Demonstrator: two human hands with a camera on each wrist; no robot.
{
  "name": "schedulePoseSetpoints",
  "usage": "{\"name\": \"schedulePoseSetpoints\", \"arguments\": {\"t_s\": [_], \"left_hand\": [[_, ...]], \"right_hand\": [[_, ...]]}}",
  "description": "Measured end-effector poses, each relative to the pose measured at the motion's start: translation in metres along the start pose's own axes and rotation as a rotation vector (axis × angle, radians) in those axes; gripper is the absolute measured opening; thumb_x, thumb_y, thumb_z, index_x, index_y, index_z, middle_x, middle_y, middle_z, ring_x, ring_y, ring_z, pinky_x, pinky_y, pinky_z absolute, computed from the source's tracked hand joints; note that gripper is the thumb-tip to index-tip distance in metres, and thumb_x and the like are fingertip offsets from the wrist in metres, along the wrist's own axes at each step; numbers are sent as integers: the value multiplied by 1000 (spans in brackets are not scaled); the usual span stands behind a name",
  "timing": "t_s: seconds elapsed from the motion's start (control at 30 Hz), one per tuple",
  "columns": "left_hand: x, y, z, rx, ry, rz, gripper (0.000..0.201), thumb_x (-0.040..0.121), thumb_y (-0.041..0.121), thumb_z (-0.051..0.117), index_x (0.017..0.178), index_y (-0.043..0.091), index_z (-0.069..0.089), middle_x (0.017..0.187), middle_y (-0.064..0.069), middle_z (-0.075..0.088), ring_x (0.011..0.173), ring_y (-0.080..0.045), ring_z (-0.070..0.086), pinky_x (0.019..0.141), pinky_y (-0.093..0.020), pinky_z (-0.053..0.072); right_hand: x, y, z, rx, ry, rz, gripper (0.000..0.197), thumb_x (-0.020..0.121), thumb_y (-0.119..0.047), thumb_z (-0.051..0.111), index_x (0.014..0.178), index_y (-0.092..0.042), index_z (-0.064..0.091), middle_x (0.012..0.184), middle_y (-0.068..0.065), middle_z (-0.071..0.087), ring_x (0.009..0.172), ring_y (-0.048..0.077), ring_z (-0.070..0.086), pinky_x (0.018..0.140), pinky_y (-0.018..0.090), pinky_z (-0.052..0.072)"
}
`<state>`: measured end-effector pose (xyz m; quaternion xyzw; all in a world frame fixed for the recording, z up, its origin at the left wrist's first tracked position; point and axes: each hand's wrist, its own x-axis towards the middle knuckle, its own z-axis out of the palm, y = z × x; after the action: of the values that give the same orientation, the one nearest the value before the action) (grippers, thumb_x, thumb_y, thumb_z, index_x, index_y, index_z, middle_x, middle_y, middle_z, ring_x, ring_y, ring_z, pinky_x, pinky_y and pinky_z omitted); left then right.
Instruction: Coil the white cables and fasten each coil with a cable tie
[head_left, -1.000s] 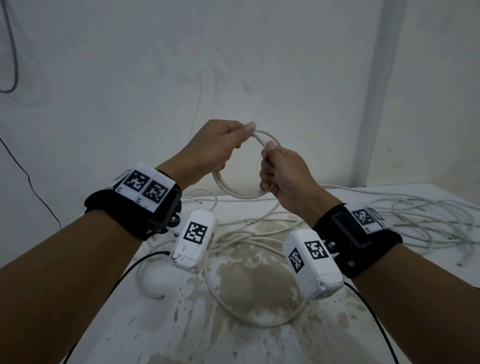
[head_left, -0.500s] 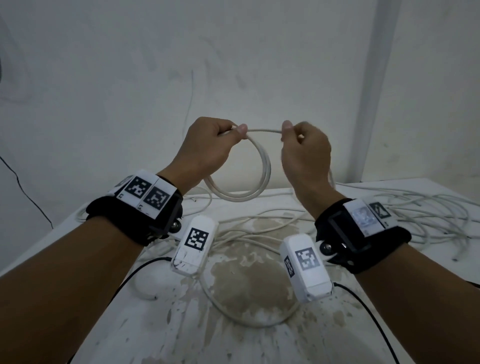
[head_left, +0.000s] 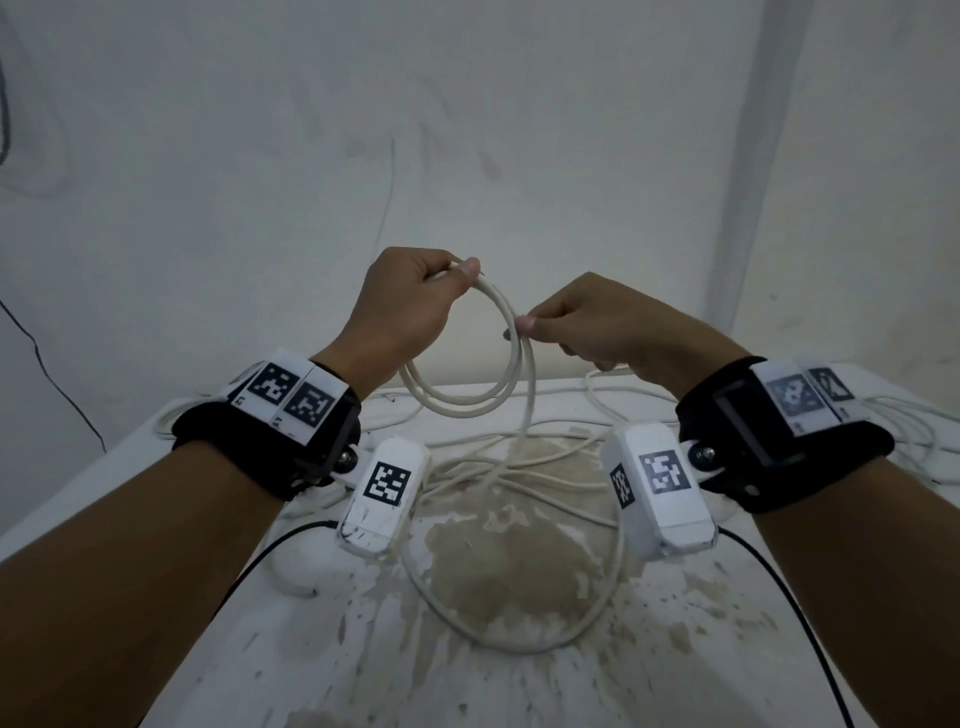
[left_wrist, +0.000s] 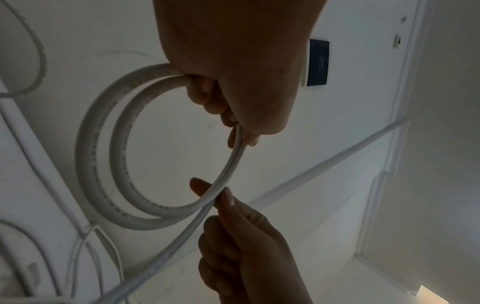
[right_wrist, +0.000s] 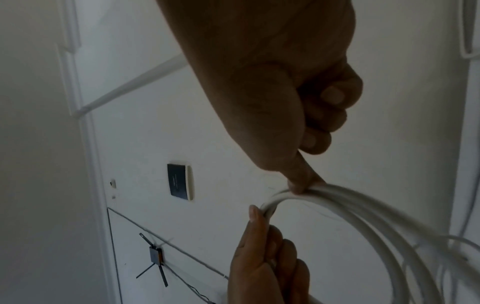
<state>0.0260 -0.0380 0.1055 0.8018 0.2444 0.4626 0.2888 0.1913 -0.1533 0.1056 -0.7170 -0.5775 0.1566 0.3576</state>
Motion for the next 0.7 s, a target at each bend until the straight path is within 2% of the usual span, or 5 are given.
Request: {"name": "schedulePoseSetpoints", "arguments": {"t_s": [0.2,0.37,0.53,0.63,0.7], "left_hand": [[-1,8,-3,-55,-11,36,30,97,32,61,87,8,76,67,-13,46,63,-17,41,62,-29,35],[-8,9,-1,-19,-37,115,28,98,29,59,87,10,77,64,-12,49,59,-11,41,58,-26,33],[-12,5,0,127,-28,56,27,95,39,60,90,16,73,61,10,50,56,-4,44,62,-25,37],[-16,6,-3,292,68,31,40,89,53,62,113,22,61,101,5,58,91,-9,56,81,-28,45],[-27,18,-5,308,99,104,29,94,47,58,95,18,60,88,5,59,81,-9,56,75,-28,43]], "right_hand": [[3,-6,15,318,58,-92,50,101,-51,44,98,-15,78,99,1,76,93,21,70,81,35,60],[4,-16,38,998,-108,61,42,106,-36,38,83,-10,60,56,0,40,45,13,32,42,24,32],[7,-19,56,975,93,82,44,104,-39,42,67,-17,46,53,-4,30,43,11,21,40,22,16],[12,-21,60,985,264,75,45,106,-39,39,67,-17,44,48,-5,32,39,11,23,40,22,19],[15,-20,58,1042,366,51,46,106,-40,37,67,-17,43,43,-6,31,36,11,23,38,22,21]]}}
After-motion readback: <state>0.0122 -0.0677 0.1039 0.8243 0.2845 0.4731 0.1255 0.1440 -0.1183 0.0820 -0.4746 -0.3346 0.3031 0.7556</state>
